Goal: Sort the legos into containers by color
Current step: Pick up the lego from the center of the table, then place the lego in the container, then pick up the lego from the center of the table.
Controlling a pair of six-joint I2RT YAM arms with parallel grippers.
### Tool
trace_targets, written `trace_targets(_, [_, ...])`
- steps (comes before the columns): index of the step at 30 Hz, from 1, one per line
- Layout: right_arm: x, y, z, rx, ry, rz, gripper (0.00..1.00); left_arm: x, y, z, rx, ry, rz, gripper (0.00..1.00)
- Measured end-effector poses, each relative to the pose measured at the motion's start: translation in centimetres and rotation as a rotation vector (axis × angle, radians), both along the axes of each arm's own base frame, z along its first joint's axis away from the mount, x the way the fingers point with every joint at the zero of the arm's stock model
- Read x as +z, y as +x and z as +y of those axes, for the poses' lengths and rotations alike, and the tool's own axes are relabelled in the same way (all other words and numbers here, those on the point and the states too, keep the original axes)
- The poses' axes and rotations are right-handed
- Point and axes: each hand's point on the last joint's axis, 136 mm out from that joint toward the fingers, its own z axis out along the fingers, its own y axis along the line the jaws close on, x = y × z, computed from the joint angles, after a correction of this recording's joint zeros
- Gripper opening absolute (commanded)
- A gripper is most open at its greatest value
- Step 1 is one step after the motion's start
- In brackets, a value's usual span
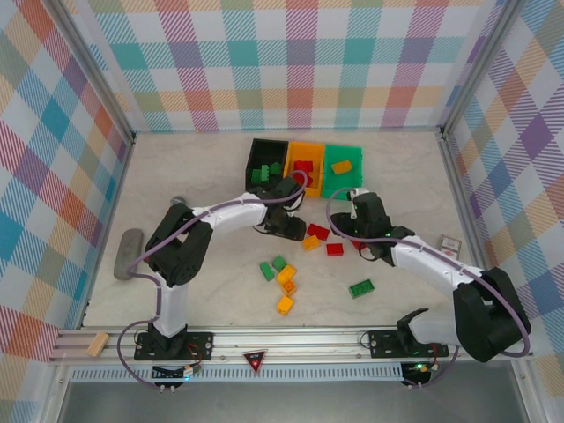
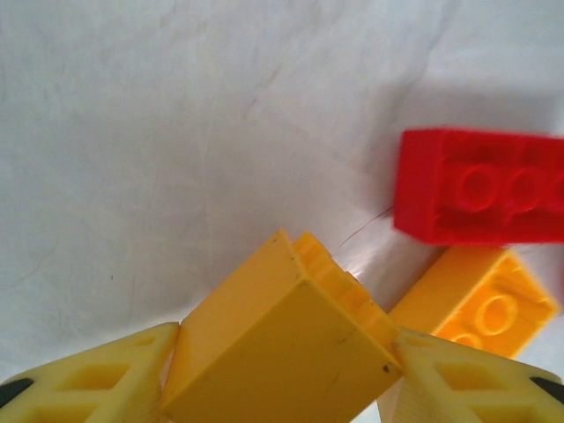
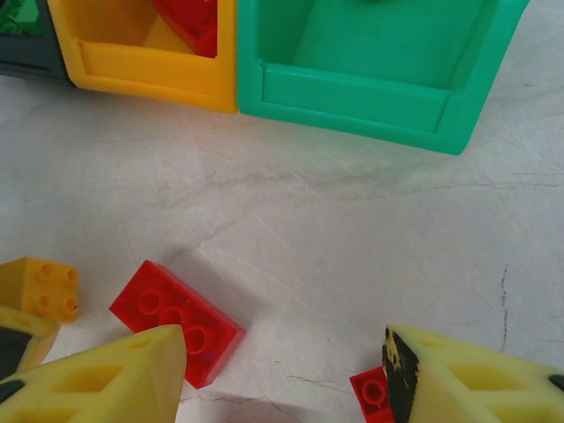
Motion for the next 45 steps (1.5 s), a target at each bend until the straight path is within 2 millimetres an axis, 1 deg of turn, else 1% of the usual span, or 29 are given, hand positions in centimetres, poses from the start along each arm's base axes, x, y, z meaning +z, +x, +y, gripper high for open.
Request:
trace_targets(4, [0.5,-0.6,-0.4,-0.013,0.025,-0.025,0.63,3.3,2.0,-1.7,0.003,-0.058,-0.064,0.55])
trace_targets(5, [0.7,-0.8,-0.6,-0.02,0.03,-0.033,0.65,4.5,2.6,-2.3,0.004,-0.079,-0.087,0.55])
trace_targets(9, [1.6,-1.2,-1.6,-0.06,0.052,-0.074,0.65,8.5,5.3,-4.9,0.015,-0.169,-0.164,0.55])
trace_targets(12, [2.1,-1.2,-2.5,-0.095,0.066,-0.097,0.65,10.4,7.3,-6.9,0.019,-0.227,-0.211,0.55])
trace_targets(15, [2.3,-1.1,-3.0,-0.117,0.074,-0.106,0.65,11.3,9.2,-8.6,0.032,-0.27,-0.247,0.55])
trace_targets(18, [2.2,-1.1,-3.2,-0.127,0.08,-0.104,0.65,11.1,10.2,-9.4,0.04,-0.28,-0.251,0.55])
trace_targets(21, [2.3,-1.0,-3.2,-0.13,0.084,-0.109,0.65,11.9,12.7,-11.7,0.051,-0.337,-0.3,0.56])
trace_targets(22, [2.3,-1.0,-3.2,-0.13,0.085,-0.11,0.65,12.0,13.2,-12.2,0.054,-0.348,-0.309,0.58])
trace_targets(23, [2.3,-1.0,-3.2,-0.13,0.086,-0.111,0.65,11.9,13.8,-12.7,0.056,-0.358,-0.316,0.63])
trace_targets(25, [2.3,-1.0,-3.2,-0.13,0.086,-0.111,0.65,11.9,14.8,-13.6,0.058,-0.376,-0.331,0.77])
trace_targets(27, [2.2,-1.1,-3.2,-0.13,0.087,-0.111,0.65,11.8,15.4,-14.2,0.065,-0.387,-0.336,0.85])
trace_targets(28, [2.2,-1.1,-3.2,-0.129,0.087,-0.111,0.65,11.6,15.6,-14.2,0.067,-0.386,-0.334,0.88])
trace_targets(30, [2.2,-1.1,-3.2,-0.128,0.088,-0.112,0.65,11.4,15.5,-14.1,0.075,-0.376,-0.328,0.89])
trace_targets(32, [2.3,-1.1,-3.1,-0.125,0.091,-0.112,0.65,11.2,15.5,-14.0,0.077,-0.372,-0.329,0.88])
trace_targets(34, [2.2,-1.1,-3.0,-0.122,0.093,-0.109,0.65,10.4,14.9,-13.4,0.079,-0.352,-0.314,0.87])
trace_targets(36, [2.1,-1.0,-3.0,-0.12,0.094,-0.108,0.65,9.2,13.5,-12.1,0.078,-0.317,-0.282,0.87])
trace_targets(39, [2.1,-0.9,-2.9,-0.118,0.098,-0.109,0.65,8.2,11.0,-10.0,0.069,-0.274,-0.245,0.86])
trace_targets(42, [2.0,-0.9,-2.8,-0.115,0.101,-0.105,0.65,8.4,8.4,-7.8,0.056,-0.251,-0.228,0.85])
trace_targets(45, [2.0,-0.9,-2.6,-0.111,0.105,-0.105,0.65,8.8,6.2,-6.2,0.034,-0.255,-0.222,0.83])
